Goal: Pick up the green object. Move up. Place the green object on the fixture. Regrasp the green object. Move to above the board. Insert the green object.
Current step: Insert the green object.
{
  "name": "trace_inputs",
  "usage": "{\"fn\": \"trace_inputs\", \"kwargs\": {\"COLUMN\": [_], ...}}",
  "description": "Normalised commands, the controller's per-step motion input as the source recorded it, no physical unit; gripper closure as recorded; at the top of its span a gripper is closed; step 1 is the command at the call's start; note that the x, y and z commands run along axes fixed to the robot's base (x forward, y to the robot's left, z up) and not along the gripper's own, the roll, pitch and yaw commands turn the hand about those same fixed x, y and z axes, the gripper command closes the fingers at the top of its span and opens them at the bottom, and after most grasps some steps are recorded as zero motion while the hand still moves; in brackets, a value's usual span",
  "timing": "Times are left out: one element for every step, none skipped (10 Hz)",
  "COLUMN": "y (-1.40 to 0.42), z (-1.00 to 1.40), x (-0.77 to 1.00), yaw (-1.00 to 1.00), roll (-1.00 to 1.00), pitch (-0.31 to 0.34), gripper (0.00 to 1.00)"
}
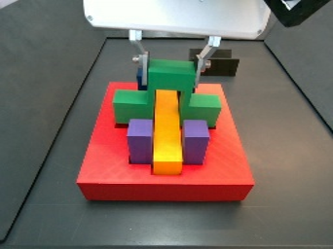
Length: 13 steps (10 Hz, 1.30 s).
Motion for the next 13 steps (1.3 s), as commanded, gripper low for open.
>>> {"fn": "trace_inputs", "kwargs": {"y": [-0.05, 0.0, 0.01, 0.17, 0.43, 0.45, 0.34, 0.13, 0.0, -0.26, -0.37, -0.28, -0.14], "z": [0.0, 0.0, -0.04, -0.28, -0.38, -0.42, -0.41, -0.6, -0.92, -0.95, -0.93, -0.8, -0.73], "x": [-0.25, -0.13, 0.0, 0.19, 0.55, 0.63, 0.47, 0.27, 0.0, -0.01, -0.06, -0.02, 0.0], "yaw": [-0.01, 0.0, 0.0, 0.0, -0.03, -0.13, -0.14, -0.15, -0.18, -0.14, -0.05, 0.0, 0.0], "roll": [-0.13, -0.19, -0.18, -0.16, -0.32, -0.33, -0.32, -0.23, -0.06, 0.07, 0.2, 0.16, 0.12], "pitch": [-0.044, -0.057, -0.056, 0.0, 0.003, 0.0, -0.029, -0.09, -0.127, -0.059, -0.014, -0.019, 0.0], "gripper": [1.0, 1.0, 1.0, 1.0, 1.0, 1.0, 1.0, 1.0, 1.0, 1.0, 1.0, 1.0, 1.0]}}
